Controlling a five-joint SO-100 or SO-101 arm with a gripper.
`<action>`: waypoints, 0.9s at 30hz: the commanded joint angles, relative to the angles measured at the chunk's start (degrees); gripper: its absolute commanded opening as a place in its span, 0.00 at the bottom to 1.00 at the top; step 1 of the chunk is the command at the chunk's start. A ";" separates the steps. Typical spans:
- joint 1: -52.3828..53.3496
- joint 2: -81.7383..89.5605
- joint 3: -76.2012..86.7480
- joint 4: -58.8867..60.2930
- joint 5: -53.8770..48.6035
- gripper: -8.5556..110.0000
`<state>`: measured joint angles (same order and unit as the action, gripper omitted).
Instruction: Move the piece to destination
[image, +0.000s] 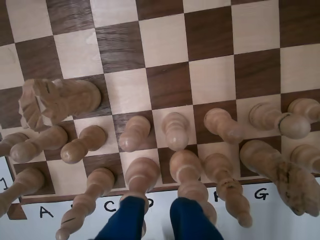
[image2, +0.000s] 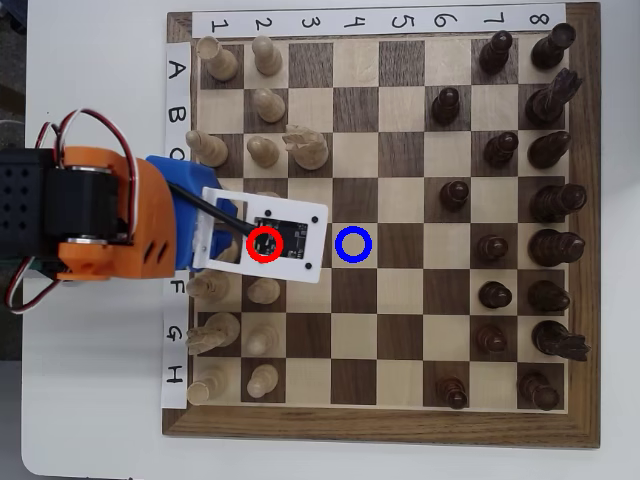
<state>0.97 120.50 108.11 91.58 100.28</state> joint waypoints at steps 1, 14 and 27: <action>1.14 0.79 0.00 -6.59 19.34 0.18; 4.83 -1.85 0.97 -7.56 16.44 0.20; 4.83 -6.42 1.58 -7.65 15.82 0.20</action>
<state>5.10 114.87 109.78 86.57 100.28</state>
